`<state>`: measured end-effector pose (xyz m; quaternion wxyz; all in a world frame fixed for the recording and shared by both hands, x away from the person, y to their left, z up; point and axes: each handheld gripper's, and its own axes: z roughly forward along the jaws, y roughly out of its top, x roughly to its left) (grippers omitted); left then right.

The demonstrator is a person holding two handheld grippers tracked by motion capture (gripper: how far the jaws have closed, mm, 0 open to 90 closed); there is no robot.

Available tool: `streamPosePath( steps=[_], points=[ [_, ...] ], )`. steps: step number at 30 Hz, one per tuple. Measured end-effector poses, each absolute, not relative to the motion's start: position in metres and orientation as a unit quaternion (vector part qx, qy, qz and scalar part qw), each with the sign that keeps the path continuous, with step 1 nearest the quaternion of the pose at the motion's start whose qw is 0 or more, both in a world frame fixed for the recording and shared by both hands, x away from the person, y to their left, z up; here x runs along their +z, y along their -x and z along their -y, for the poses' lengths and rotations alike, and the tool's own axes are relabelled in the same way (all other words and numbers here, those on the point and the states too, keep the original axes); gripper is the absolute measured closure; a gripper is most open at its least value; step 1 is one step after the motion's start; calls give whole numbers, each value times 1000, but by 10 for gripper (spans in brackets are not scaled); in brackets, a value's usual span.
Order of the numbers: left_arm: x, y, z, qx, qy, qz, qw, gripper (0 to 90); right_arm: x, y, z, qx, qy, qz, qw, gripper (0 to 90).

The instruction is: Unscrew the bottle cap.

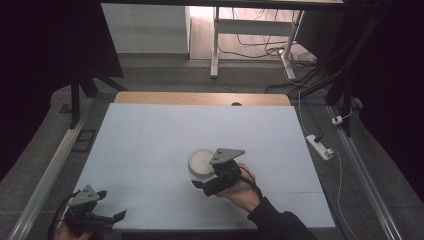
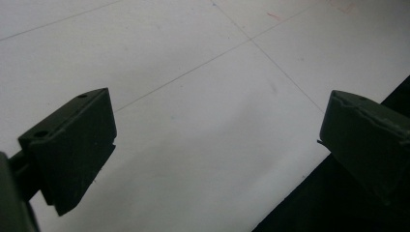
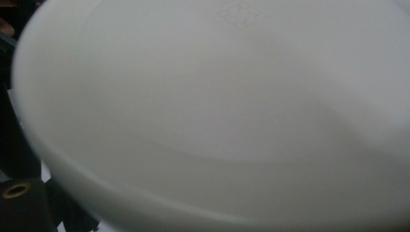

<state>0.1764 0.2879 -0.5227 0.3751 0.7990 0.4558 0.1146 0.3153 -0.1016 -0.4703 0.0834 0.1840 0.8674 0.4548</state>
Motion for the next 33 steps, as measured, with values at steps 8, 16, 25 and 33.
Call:
streamPosePath(
  steps=[8, 16, 25, 33],
  points=[
    [-515, -180, -286, 116, -795, -430, 413, 0, -471, -315, 102, 457, -180, -867, 78, 61],
    [-506, -195, -275, 112, -800, -383, 448, 0, -470, -314, 102, 464, -172, -866, 72, 61],
    [-495, -220, -259, 104, -800, -359, 469, 0, -469, -314, 102, 465, -170, -866, 69, 61],
    [-482, -239, -236, 103, -818, -323, 464, 0, -470, -314, 102, 462, -168, -868, 67, 61]
  ],
)
